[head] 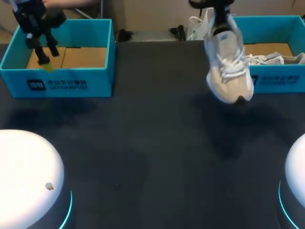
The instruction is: Take the shoe out of the shoebox, open the shoe tongue, remove and reinsert the insole, then place the shoe into the shoebox
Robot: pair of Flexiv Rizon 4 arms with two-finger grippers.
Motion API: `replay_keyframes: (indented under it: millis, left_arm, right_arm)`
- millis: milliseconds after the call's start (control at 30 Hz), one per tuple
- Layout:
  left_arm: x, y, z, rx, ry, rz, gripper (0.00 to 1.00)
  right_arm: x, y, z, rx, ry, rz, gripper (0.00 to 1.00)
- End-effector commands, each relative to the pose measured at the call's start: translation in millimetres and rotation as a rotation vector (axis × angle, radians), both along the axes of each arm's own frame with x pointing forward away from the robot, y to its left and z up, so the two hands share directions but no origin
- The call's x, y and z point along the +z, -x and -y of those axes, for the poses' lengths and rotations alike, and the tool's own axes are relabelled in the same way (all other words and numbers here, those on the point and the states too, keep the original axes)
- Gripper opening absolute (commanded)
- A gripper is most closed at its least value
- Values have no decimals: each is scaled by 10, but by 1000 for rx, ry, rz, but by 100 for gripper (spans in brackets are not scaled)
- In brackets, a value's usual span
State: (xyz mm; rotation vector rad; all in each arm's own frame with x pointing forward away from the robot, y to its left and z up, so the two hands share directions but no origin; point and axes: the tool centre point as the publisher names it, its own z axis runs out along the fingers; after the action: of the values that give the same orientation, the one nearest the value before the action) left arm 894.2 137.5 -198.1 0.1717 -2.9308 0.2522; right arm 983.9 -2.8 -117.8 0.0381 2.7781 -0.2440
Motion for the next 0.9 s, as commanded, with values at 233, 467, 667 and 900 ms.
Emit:
replay_keyframes:
  millis: [233,467,667,900]
  left_arm:
    - [136,-105,-594,1123,-221,76,100]
    - [142,-63,-807,1226,-284,130,100]
    - [143,-65,-922,1307,-316,133,100]
    - [168,-73,-948,1304,-325,144,100]
  right_arm:
    - [-37,-541,622,-42,-33,-36,0]
    - [141,-788,900,-63,-19,-25,0]
    - [264,-1087,1178,-63,-6,-22,0]
    - [264,-1087,1178,-63,-6,-22,0]
